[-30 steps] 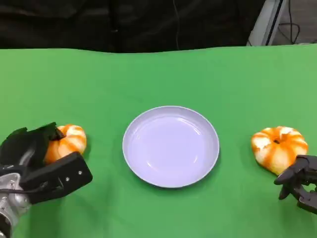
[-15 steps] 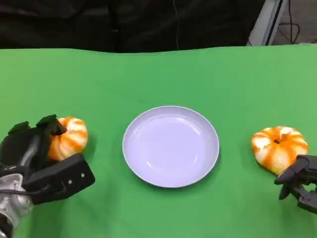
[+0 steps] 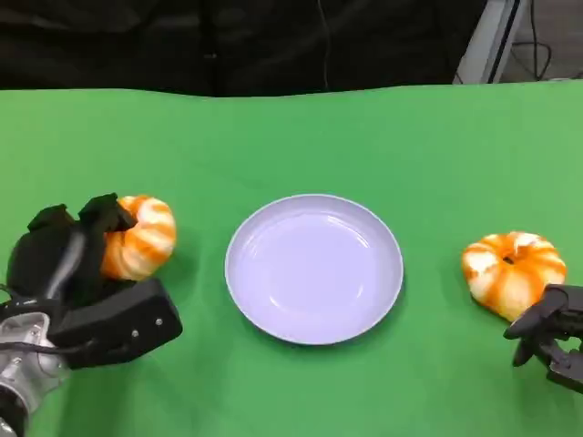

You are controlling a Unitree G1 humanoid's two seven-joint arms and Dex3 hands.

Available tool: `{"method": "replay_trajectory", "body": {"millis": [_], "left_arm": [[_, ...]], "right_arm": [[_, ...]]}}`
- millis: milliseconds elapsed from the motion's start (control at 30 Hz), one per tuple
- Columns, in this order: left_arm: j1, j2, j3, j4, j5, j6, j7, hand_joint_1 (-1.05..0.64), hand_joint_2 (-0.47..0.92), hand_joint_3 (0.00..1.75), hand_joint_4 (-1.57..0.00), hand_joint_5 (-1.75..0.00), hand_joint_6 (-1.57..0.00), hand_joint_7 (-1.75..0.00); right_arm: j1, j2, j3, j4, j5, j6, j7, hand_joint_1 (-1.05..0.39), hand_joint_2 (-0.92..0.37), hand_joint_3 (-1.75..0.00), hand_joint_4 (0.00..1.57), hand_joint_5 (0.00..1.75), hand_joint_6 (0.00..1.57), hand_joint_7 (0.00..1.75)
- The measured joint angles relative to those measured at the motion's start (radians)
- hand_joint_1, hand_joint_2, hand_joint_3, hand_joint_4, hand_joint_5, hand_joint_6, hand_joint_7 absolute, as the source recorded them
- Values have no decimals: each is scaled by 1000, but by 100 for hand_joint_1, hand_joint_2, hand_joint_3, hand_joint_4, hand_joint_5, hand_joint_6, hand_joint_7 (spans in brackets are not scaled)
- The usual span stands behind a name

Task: Grasp the bread from the table and place it into the plate.

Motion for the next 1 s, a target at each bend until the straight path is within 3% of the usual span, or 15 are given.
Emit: {"method": "replay_trajectory", "body": {"millis": [1000], "left_arm": [[37,-18,-15,-236,16,-14,-10,-10,92,34,-46,-166,-62,-119]], "right_arm": [[0,2,3,4,-1,-1,-2,9,-84,-61,89,138,95,94]]}}
